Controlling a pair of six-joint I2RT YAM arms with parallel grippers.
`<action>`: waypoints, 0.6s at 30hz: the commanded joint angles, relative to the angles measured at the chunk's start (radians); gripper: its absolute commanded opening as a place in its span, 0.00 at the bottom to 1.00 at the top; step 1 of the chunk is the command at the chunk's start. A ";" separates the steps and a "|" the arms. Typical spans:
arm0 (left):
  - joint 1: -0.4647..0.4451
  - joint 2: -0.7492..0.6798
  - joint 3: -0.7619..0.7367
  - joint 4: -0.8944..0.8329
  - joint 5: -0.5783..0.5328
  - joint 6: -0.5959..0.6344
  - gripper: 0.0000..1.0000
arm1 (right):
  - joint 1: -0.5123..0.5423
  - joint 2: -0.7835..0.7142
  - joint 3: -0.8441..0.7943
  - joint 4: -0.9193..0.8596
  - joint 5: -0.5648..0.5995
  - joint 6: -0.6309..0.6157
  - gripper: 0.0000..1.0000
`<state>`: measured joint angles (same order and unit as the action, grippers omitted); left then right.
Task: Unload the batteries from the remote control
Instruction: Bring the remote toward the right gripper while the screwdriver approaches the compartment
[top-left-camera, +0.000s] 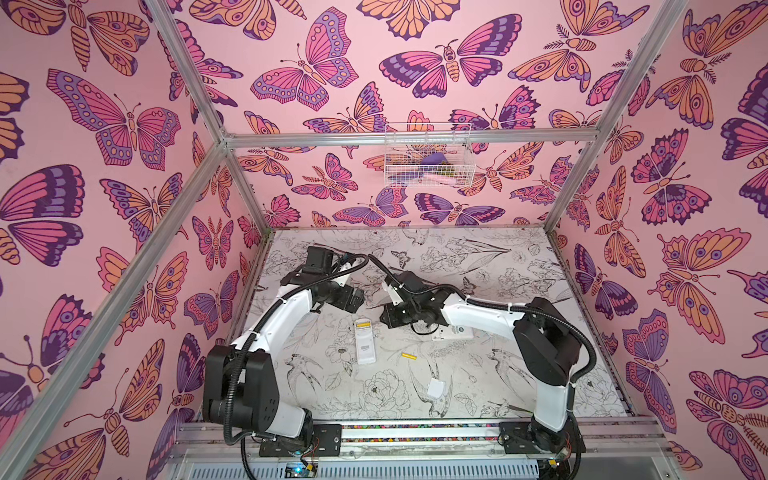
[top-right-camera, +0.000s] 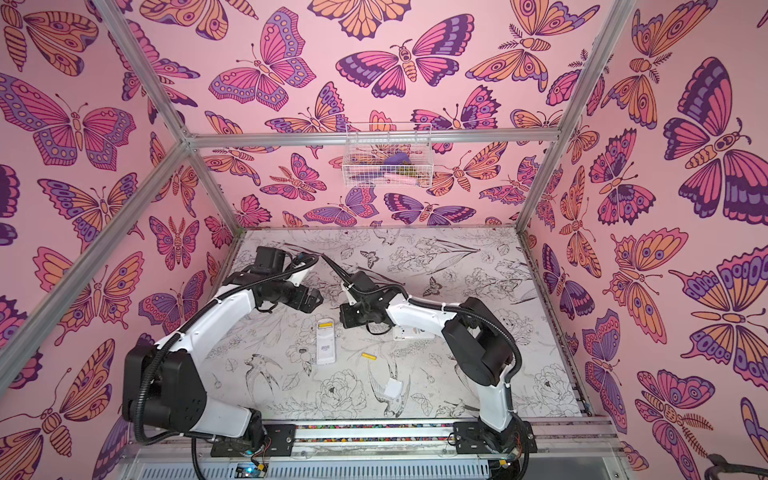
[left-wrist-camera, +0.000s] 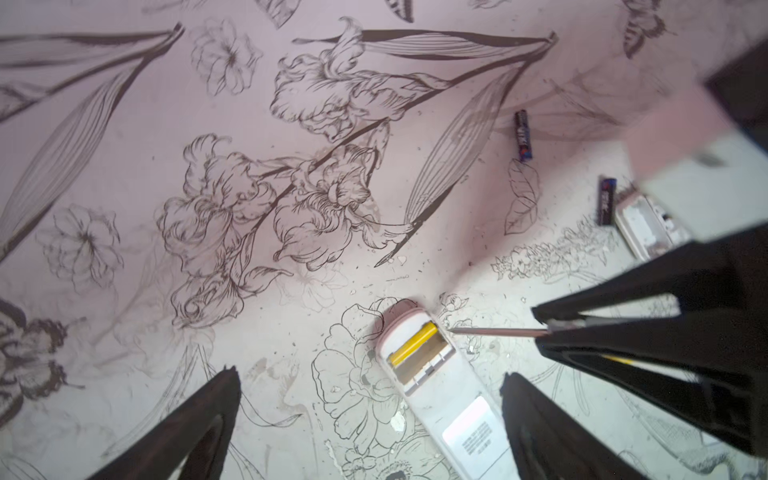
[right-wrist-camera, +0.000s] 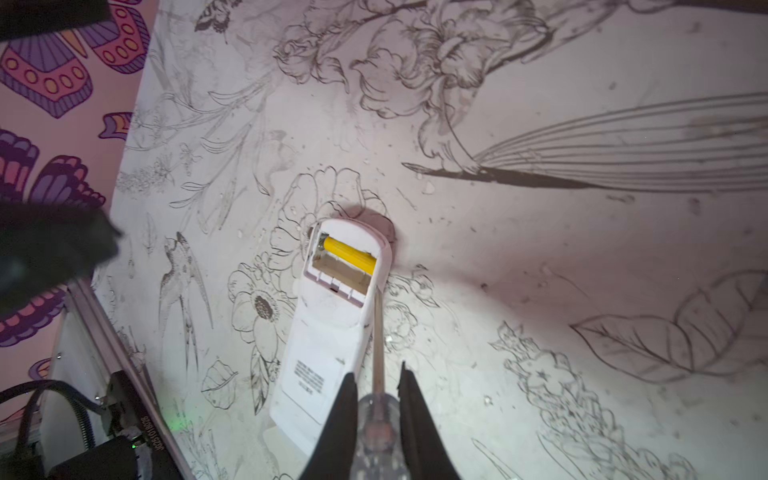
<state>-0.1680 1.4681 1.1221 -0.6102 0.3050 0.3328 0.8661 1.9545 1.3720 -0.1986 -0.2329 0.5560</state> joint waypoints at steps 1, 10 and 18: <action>0.036 -0.027 0.035 -0.107 0.156 0.351 1.00 | 0.015 0.052 0.050 0.007 -0.085 -0.026 0.00; 0.090 -0.012 0.028 -0.305 0.250 0.836 1.00 | 0.025 0.113 0.125 0.026 -0.154 0.003 0.00; 0.119 0.016 -0.098 -0.300 0.326 1.121 1.00 | 0.023 -0.033 -0.021 0.087 -0.111 0.105 0.00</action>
<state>-0.0700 1.4590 1.0626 -0.8635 0.5541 1.2854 0.8852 1.9961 1.3891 -0.1661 -0.3405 0.5907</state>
